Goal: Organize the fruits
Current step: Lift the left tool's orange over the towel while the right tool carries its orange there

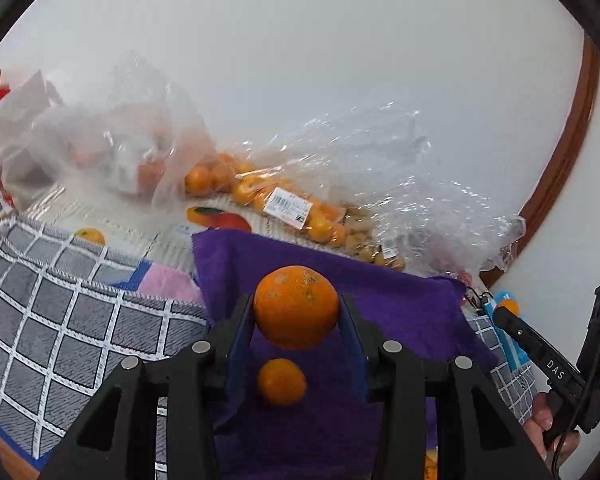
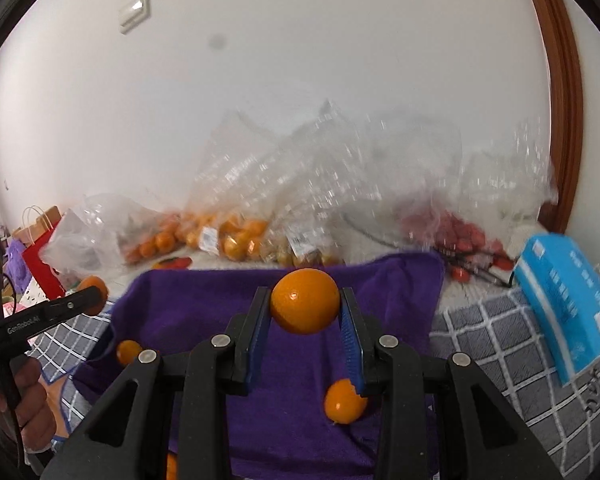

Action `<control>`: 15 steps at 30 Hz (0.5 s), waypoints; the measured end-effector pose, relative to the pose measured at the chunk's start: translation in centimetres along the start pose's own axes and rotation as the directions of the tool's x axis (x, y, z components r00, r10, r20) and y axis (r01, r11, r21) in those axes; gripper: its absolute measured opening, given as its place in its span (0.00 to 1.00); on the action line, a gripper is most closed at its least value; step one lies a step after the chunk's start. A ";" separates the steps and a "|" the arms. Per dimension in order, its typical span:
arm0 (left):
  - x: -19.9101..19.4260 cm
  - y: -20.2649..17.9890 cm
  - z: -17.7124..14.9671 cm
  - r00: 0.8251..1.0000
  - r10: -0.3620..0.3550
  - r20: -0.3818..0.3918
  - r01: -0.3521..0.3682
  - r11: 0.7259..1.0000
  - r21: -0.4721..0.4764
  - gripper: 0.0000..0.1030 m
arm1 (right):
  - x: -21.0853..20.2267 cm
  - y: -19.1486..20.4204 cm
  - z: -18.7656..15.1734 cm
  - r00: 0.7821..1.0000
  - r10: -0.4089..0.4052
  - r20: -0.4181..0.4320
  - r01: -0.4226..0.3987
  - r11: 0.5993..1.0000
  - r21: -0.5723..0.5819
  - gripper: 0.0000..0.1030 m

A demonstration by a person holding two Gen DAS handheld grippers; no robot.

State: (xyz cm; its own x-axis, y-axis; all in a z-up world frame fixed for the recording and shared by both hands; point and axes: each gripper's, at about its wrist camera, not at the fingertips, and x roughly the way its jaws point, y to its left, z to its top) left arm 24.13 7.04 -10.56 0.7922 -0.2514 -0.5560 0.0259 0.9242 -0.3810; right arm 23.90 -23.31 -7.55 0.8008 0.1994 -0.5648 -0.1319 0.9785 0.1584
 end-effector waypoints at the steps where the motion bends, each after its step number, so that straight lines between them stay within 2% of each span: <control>1: 0.2 0.2 0.0 1.000 0.001 0.000 -0.001 1.000 -0.011 0.39 | 0.2 -0.1 -0.1 1.000 -0.002 -0.005 0.002 1.000 -0.001 0.33; 4: 1.0 0.7 -0.1 1.000 -0.024 -0.018 0.023 0.999 -0.036 0.39 | 0.8 -0.5 -0.3 1.000 -0.021 -0.005 0.021 1.000 -0.008 0.33; 10: 1.8 1.1 -0.3 1.000 0.000 -0.008 -0.001 1.000 -0.028 0.39 | 2.0 -1.1 -0.9 0.999 -0.045 -0.016 0.045 0.999 -0.008 0.33; 13: 2.2 1.5 -0.3 1.000 -0.014 -0.021 0.013 0.999 -0.047 0.39 | 2.8 -1.6 -1.3 0.998 -0.057 -0.037 0.057 0.998 0.002 0.33; 15: 2.5 1.5 -0.5 1.000 0.000 -0.020 -0.001 0.999 -0.036 0.39 | 3.6 -2.0 -1.5 0.996 -0.061 -0.061 0.062 0.998 0.020 0.33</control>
State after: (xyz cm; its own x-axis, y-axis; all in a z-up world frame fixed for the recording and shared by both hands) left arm 25.86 7.65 -12.87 0.7799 -0.2567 -0.5709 0.0032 0.9137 -0.4064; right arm 26.16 -24.52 -11.13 0.7700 0.1423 -0.6220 -0.0698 0.9878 0.1395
